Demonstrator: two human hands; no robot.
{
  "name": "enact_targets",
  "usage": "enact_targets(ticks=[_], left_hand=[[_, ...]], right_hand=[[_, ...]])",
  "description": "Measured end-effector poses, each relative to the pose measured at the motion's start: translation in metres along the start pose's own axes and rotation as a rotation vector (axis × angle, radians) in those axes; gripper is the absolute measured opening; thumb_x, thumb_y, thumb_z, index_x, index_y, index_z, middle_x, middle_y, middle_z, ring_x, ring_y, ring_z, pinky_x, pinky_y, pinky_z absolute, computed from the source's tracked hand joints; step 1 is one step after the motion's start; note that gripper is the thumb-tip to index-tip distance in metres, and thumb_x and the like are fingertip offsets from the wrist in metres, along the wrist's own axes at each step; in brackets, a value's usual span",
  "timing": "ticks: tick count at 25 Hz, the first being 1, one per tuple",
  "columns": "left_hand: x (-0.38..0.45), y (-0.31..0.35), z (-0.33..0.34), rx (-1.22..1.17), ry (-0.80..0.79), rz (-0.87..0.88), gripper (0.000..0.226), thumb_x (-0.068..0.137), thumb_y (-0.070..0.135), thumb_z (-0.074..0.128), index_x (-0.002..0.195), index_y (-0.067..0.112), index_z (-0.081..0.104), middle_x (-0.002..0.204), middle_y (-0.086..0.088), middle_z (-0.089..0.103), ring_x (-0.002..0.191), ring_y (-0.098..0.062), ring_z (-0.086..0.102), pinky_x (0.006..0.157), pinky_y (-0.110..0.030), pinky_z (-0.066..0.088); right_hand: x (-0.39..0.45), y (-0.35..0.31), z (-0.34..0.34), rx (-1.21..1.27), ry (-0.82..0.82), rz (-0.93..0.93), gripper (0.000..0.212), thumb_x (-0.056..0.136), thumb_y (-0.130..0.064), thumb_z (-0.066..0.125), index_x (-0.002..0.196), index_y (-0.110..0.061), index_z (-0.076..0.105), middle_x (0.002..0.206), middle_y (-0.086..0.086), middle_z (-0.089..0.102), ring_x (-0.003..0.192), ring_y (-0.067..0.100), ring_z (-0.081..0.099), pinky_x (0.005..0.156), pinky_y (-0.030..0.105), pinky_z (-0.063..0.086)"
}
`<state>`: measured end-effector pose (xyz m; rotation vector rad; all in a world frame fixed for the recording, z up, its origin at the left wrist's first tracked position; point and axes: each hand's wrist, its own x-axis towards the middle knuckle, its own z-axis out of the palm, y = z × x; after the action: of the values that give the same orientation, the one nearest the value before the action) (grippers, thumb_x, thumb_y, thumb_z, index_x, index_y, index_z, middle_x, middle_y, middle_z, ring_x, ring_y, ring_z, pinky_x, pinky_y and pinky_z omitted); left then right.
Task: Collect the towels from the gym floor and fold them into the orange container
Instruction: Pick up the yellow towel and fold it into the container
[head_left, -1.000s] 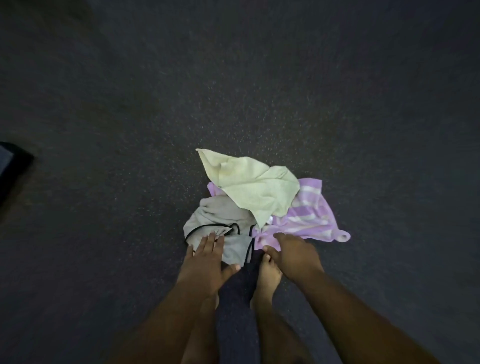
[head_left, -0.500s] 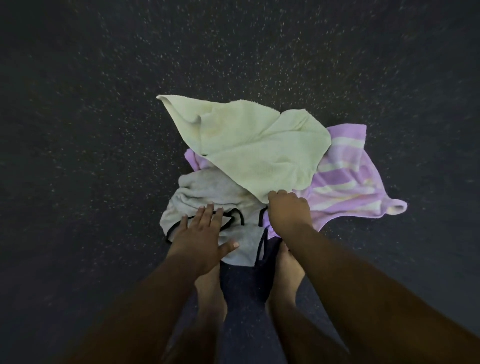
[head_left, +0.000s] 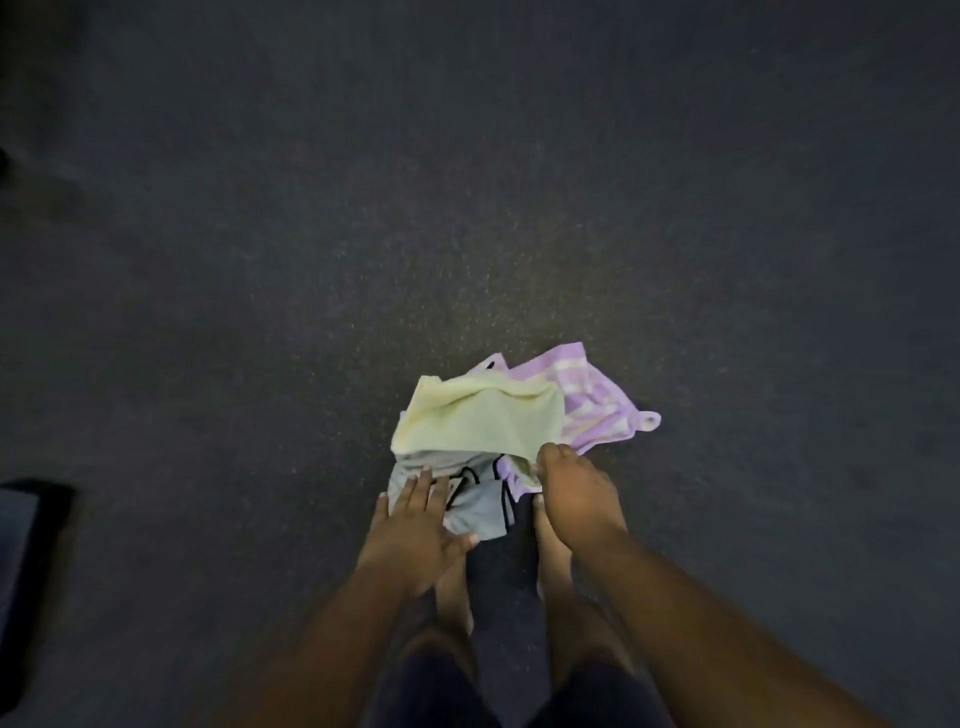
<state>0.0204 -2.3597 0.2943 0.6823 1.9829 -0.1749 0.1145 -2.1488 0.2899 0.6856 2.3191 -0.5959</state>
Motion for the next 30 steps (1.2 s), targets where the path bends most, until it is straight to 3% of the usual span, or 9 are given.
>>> enact_targets(ticks=[3, 7, 10, 15, 18, 21, 30], left_hand=[[-0.063, 0.023, -0.044, 0.077, 0.032, 0.09, 0.096, 0.094, 0.077, 0.03, 0.163, 0.021, -0.006, 0.171, -0.005, -0.011, 0.158, -0.022, -0.007, 0.125, -0.053, -0.001], [-0.142, 0.056, -0.078, 0.241, 0.086, 0.273, 0.096, 0.095, 0.077, 0.031, 0.163, 0.021, -0.007, 0.171, -0.005, -0.01, 0.158, -0.022, -0.006, 0.125, -0.053, 0.0], [-0.184, 0.081, -0.083, 0.393, 0.108, 0.406, 0.103, 0.088, 0.084, 0.025, 0.163, 0.021, -0.005, 0.171, -0.003, -0.01, 0.158, -0.02, -0.007, 0.125, -0.054, -0.001], [-0.245, 0.135, -0.073, 0.674, 0.138, 0.639, 0.096, 0.094, 0.078, 0.029, 0.163, 0.023, -0.009, 0.171, -0.004, -0.012, 0.158, -0.022, -0.008, 0.125, -0.054, 0.0], [-0.281, 0.184, -0.044, 0.82, 0.144, 0.749, 0.11, 0.078, 0.09, 0.009, 0.162, 0.022, -0.011, 0.171, -0.004, -0.011, 0.158, -0.022, -0.009, 0.125, -0.054, -0.001], [-0.328, 0.239, 0.01, 0.954, 0.164, 0.891, 0.102, 0.087, 0.085, 0.022, 0.163, 0.022, -0.006, 0.171, -0.004, -0.01, 0.158, -0.021, -0.007, 0.126, -0.051, -0.001], [-0.489, 0.356, 0.256, 1.213, 0.09, 1.245, 0.098, 0.093, 0.079, 0.029, 0.163, 0.022, -0.01, 0.17, -0.002, -0.015, 0.157, -0.018, -0.012, 0.127, -0.05, -0.002]], right_hand=[[-0.085, -0.01, -0.052, 0.074, 0.056, 0.104, 0.017, 0.099, -0.017, 0.047, 0.115, -0.014, 0.048, 0.12, 0.008, 0.057, 0.108, 0.031, 0.06, 0.082, 0.041, 0.046], [-0.207, -0.018, -0.078, 0.205, 0.196, 0.295, 0.024, 0.103, -0.026, 0.041, 0.119, -0.012, 0.052, 0.123, 0.012, 0.059, 0.111, 0.033, 0.06, 0.086, 0.042, 0.047], [-0.284, -0.013, -0.069, 0.375, 0.304, 0.462, 0.03, 0.105, -0.034, 0.038, 0.116, -0.012, 0.054, 0.121, 0.013, 0.061, 0.11, 0.033, 0.06, 0.087, 0.04, 0.047], [-0.407, 0.013, -0.032, 0.522, 0.457, 0.717, 0.028, 0.105, -0.033, 0.038, 0.116, -0.013, 0.055, 0.123, 0.011, 0.06, 0.11, 0.033, 0.06, 0.086, 0.04, 0.046], [-0.478, 0.032, 0.003, 0.577, 0.545, 0.862, 0.023, 0.103, -0.03, 0.039, 0.111, -0.015, 0.055, 0.119, 0.009, 0.061, 0.107, 0.032, 0.06, 0.08, 0.039, 0.045], [-0.556, 0.045, 0.05, 0.629, 0.593, 0.993, 0.02, 0.1, -0.026, 0.041, 0.108, -0.015, 0.055, 0.116, 0.009, 0.061, 0.104, 0.032, 0.061, 0.075, 0.038, 0.041], [-0.797, 0.069, 0.238, 0.894, 0.798, 1.357, 0.02, 0.099, -0.028, 0.04, 0.101, -0.019, 0.057, 0.113, 0.005, 0.062, 0.099, 0.031, 0.062, 0.07, 0.035, 0.041]])
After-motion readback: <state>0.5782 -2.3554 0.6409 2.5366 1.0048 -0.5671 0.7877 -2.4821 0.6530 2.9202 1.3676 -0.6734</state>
